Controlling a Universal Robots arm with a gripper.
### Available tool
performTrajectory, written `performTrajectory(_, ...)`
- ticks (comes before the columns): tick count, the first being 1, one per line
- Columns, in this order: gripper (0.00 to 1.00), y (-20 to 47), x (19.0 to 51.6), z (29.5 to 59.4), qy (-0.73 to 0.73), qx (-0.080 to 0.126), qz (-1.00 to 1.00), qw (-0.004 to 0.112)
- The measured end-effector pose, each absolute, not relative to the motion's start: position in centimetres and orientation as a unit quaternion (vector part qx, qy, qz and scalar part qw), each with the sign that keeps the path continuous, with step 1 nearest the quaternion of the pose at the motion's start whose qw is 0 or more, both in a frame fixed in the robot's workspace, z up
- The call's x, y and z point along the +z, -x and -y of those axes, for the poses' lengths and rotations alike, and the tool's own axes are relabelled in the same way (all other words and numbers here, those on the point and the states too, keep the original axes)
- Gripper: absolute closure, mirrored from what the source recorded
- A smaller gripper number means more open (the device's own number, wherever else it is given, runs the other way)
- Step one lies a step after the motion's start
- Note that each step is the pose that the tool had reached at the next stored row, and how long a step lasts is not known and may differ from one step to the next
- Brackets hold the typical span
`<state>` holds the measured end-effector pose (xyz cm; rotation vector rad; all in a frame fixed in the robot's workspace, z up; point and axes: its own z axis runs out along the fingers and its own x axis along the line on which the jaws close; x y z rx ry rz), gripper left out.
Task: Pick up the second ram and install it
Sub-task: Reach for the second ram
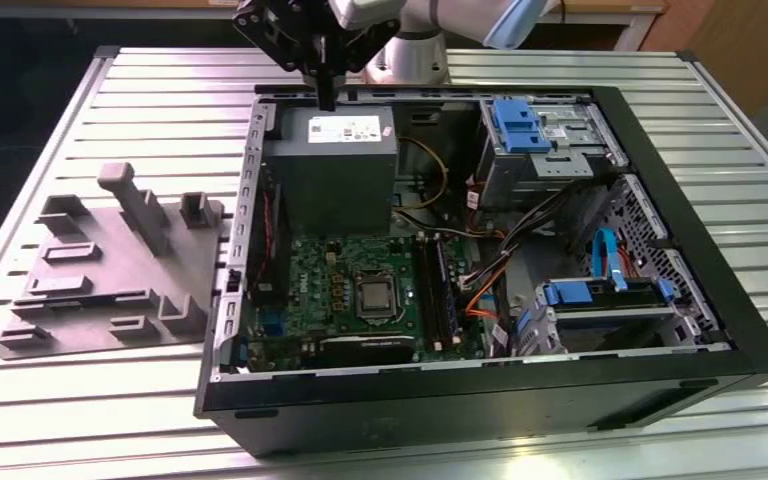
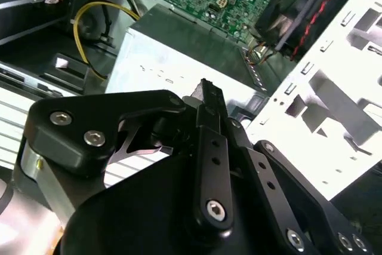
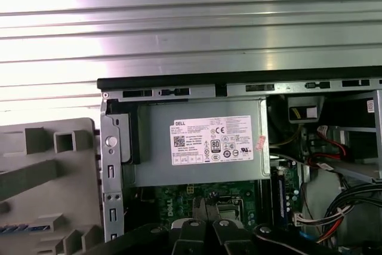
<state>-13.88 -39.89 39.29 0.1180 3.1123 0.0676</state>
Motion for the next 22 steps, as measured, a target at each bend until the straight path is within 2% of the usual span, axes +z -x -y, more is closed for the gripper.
performTrajectory(22,0.90,19.7,38.9,39.9,-0.038,0.022,-0.999,0.014)
